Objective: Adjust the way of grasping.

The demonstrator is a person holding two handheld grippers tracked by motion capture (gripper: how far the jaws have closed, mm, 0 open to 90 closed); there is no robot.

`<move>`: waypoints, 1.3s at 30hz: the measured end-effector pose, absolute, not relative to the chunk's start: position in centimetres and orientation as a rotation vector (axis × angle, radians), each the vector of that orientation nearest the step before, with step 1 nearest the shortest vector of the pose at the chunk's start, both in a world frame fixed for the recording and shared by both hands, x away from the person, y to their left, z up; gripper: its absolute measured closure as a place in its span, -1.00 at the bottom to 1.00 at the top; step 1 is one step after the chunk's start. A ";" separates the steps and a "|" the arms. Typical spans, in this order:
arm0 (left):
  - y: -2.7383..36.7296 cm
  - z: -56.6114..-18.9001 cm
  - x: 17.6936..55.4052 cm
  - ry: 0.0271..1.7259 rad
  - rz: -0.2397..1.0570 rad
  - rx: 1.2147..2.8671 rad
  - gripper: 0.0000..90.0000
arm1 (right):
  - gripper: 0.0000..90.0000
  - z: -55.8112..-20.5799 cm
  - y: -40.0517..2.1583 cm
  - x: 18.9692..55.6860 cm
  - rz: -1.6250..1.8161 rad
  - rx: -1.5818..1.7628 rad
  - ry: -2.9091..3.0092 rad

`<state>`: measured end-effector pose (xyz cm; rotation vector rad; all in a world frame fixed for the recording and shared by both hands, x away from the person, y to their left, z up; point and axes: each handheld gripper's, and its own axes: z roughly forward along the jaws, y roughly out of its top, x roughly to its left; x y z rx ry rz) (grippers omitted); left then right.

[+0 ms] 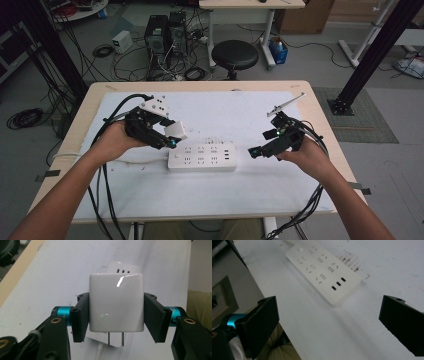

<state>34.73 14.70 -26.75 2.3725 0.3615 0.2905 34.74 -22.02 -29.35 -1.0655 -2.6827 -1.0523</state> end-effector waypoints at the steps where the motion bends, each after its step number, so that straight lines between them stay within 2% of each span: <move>1: 14.4 -26.7 34.7 0.352 0.295 2.373 -0.06 | -0.95 -29.3 -21.9 34.8 -1.068 -1.072 -2.661; 18: 9.1 -27.6 33.8 0.196 0.264 2.408 -0.06 | -0.95 -30.2 -21.2 35.0 -1.203 -1.220 -2.202; 39: 5.5 -28.6 34.0 0.123 0.224 2.403 -0.06 | -0.86 -31.4 -19.5 35.3 -1.178 -1.268 -2.024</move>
